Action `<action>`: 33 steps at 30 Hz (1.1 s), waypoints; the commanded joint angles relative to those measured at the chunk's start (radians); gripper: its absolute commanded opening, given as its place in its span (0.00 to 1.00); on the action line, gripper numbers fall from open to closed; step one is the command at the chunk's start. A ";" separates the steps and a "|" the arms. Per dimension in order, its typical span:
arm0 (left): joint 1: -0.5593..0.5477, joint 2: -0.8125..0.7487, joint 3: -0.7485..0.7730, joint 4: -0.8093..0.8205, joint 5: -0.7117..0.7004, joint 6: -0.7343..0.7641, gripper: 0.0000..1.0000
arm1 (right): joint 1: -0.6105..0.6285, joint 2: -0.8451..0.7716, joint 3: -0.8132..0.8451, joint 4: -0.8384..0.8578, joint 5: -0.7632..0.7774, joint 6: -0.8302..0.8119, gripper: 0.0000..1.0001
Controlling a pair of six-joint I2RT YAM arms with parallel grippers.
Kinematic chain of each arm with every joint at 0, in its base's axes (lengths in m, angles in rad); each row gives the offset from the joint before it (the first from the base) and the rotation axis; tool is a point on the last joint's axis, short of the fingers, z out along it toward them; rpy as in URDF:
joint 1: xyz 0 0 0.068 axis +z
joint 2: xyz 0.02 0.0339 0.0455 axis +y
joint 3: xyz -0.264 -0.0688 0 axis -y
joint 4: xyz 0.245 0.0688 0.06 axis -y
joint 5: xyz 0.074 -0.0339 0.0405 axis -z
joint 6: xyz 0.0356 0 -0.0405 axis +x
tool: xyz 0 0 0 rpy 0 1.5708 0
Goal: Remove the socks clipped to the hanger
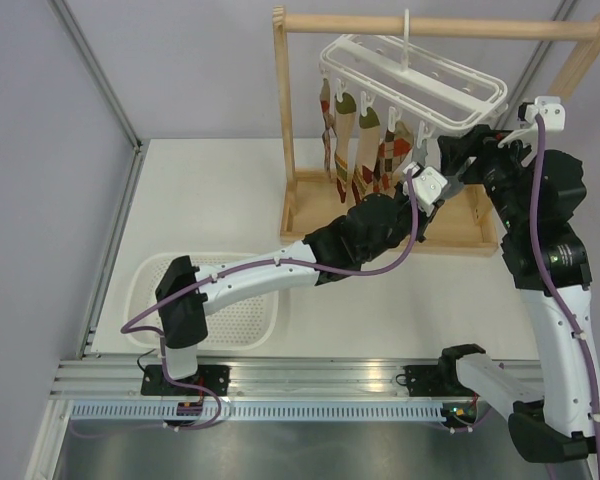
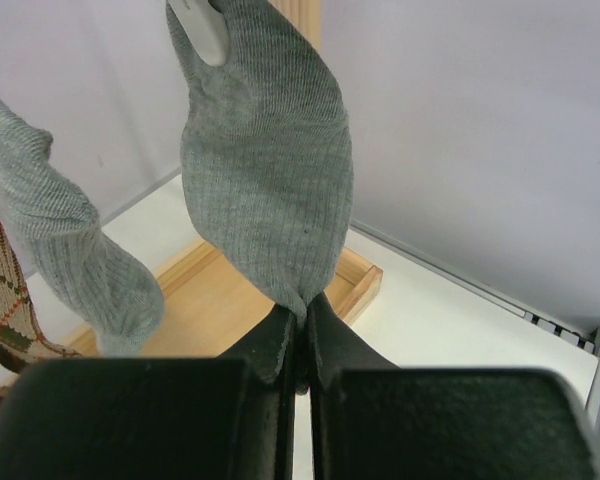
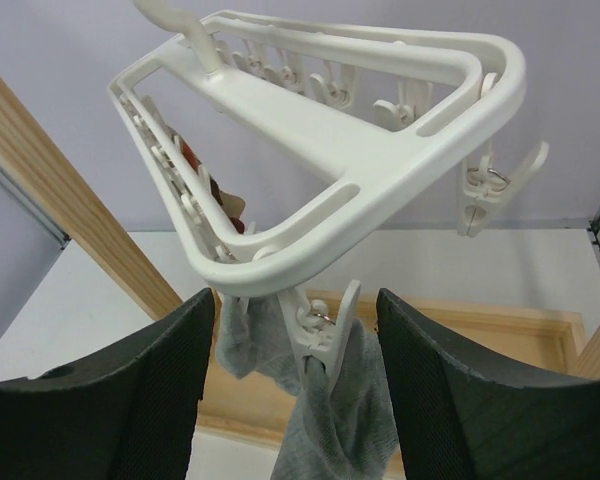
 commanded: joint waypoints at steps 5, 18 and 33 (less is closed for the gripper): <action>-0.015 0.010 0.034 0.007 -0.020 0.039 0.02 | 0.057 0.051 0.020 0.041 0.169 -0.041 0.70; -0.015 0.006 0.025 0.007 -0.016 0.041 0.02 | 0.179 -0.029 -0.096 0.188 0.546 -0.120 0.66; -0.016 0.009 0.020 0.010 -0.019 0.036 0.02 | 0.234 0.011 -0.098 0.239 0.618 -0.180 0.40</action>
